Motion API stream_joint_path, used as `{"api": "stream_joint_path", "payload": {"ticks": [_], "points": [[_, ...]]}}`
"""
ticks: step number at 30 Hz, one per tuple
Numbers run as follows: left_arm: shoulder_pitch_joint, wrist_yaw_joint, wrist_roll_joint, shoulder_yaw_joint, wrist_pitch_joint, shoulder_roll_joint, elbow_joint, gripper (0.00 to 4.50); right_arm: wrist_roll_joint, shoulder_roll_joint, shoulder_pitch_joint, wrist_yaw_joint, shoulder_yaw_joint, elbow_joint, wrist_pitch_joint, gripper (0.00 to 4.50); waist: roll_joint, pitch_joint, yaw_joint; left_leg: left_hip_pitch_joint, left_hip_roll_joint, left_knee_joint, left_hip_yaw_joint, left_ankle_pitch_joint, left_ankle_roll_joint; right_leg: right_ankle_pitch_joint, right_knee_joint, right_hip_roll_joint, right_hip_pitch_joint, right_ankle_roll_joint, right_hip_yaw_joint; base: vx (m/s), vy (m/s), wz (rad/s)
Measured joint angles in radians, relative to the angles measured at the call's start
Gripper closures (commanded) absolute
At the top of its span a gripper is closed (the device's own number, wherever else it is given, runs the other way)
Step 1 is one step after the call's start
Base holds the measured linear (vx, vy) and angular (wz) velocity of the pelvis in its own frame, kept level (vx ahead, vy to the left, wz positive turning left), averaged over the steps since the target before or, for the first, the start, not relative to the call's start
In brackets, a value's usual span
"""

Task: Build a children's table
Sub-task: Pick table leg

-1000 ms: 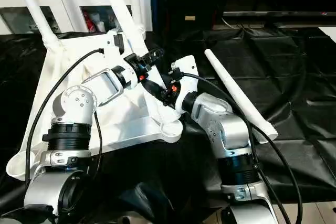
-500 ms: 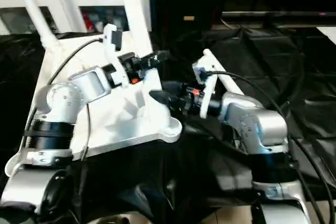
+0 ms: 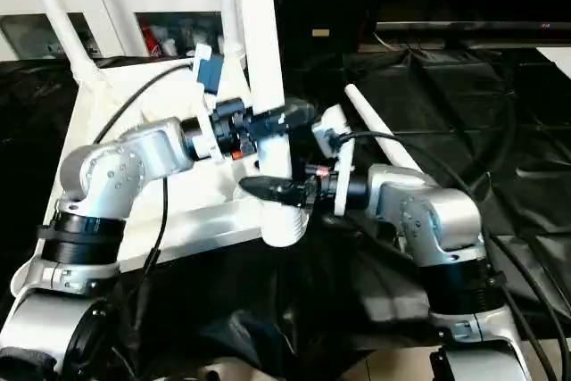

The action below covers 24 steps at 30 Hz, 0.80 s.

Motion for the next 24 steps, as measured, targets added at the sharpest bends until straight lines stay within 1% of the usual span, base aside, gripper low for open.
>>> {"api": "stream_joint_path", "payload": {"ticks": [2,3,4,9,10,12,14,15,16,18,20,23,24], "points": [[0.0,-0.001,0.0,0.0,-0.001,0.002,0.0,2.63,0.001,0.002,0.0,-0.002,0.0,0.001,0.0,2.36,0.0,0.0,0.0,0.0,0.0,0.0,0.0,0.0,0.0,0.0,0.0,0.0,0.0,0.0,0.0,0.0,0.0,0.0],[0.0,-0.001,0.0,0.0,-0.002,0.004,0.0,2.63,0.001,0.003,0.0,-0.002,0.0,0.001,0.0,2.36,0.0,0.0,0.0,0.0,0.0,0.0,0.0,0.0,0.0,0.0,0.0,0.0,0.0,0.0,0.0,0.0,0.0,0.0],[0.0,-0.001,0.0,0.0,-0.003,0.004,0.0,2.63,0.001,0.003,0.0,-0.003,0.0,0.001,0.0,2.54,0.0,0.0,0.0,0.0,0.0,0.0,0.0,0.0,0.0,0.0,0.0,0.0,0.0,0.0,0.0,0.0,0.0,0.0],[0.0,0.001,0.001,0.003,-0.005,0.004,0.0,2.64,0.001,0.017,0.0,-0.021,0.0,0.002,-0.003,2.6,0.0,0.0,0.0,0.0,0.0,0.0,0.0,0.0,0.0,0.0,0.0,0.0,0.0,0.0,0.0,0.0,0.0,0.0],[0.0,0.005,0.001,0.005,-0.007,0.002,0.0,2.29,0.001,0.027,0.0,-0.031,0.0,0.004,-0.007,2.61,0.0,0.0,-0.001,0.0,0.0,0.0,0.0,0.0,0.0,0.0,0.0,0.0,0.0,0.0,0.0,0.0,0.0,0.0],[0.0,0.051,0.011,0.019,-0.025,-0.019,0.004,1.94,-0.002,0.049,0.0,-0.075,-0.01,0.007,-0.023,2.61,0.0,0.0,-0.001,0.0,0.0,0.0,0.0,0.0,0.0,0.0,0.0,0.0,0.0,0.0,0.0,0.0,0.0,0.0],[-0.001,0.116,0.028,0.041,-0.061,-0.053,0.022,1.84,-0.029,0.06,-0.001,-0.124,-0.016,0.009,-0.032,2.61,0.0,0.0,0.002,0.0,0.0,0.001,0.0,0.0,-0.001,0.001,0.0,0.0,0.0,0.0,0.0,0.0,0.0,0.0],[-0.002,0.141,0.041,0.043,-0.081,-0.06,0.028,1.74,-0.037,0.065,-0.001,-0.137,-0.016,0.016,-0.034,2.61,0.0,0.0,0.001,0.0,0.0,0.001,0.0,0.0,-0.001,0.001,0.0,0.0,0.0,0.0,0.0,0.0,0.0,0.0],[-0.005,0.185,0.059,0.048,-0.099,-0.066,0.036,1.74,-0.051,0.075,0.0,-0.157,-0.011,0.024,-0.041,2.61,0.0,0.0,0.001,0.0,0.0,0.001,0.0,-0.001,-0.001,0.001,0.0,0.0,0.0,0.001,0.0,0.0,0.0,0.0],[-0.014,0.243,0.071,0.059,-0.107,-0.084,0.054,1.65,-0.077,0.081,0.0,-0.184,-0.005,0.034,-0.05,2.61,0.0,0.0,0.0,0.0,0.0,0.002,0.0,-0.001,-0.002,0.002,-0.001,0.0,0.0,0.001,0.0,0.0,0.0,0.0],[-0.02,0.292,0.08,0.071,-0.111,-0.104,0.058,1.65,-0.095,0.084,0.0,-0.205,-0.003,0.035,-0.056,2.61,0.0,0.0,0.001,0.0,0.0,0.002,0.0,-0.001,-0.002,0.002,-0.001,0.0,0.0,0.001,0.0,0.0,0.0,0.0],[-0.027,0.338,0.082,0.082,-0.113,-0.119,0.058,1.65,-0.103,0.09,0.0,-0.228,-0.003,0.036,-0.069,2.61,0.0,0.0,0.001,-0.001,0.0,0.002,0.0,-0.001,-0.002,0.002,-0.001,0.0,0.0,0.001,0.0,0.0,0.0,0.0],[-0.028,0.351,0.083,0.086,-0.114,-0.124,0.058,1.92,-0.105,0.092,0.0,-0.234,-0.003,0.038,-0.071,2.61,0.0,0.0,0.001,0.0,0.0,0.002,0.0,-0.001,-0.001,0.002,-0.001,0.0,0.0,0.001,0.0,0.0,0.0,0.0]]}}
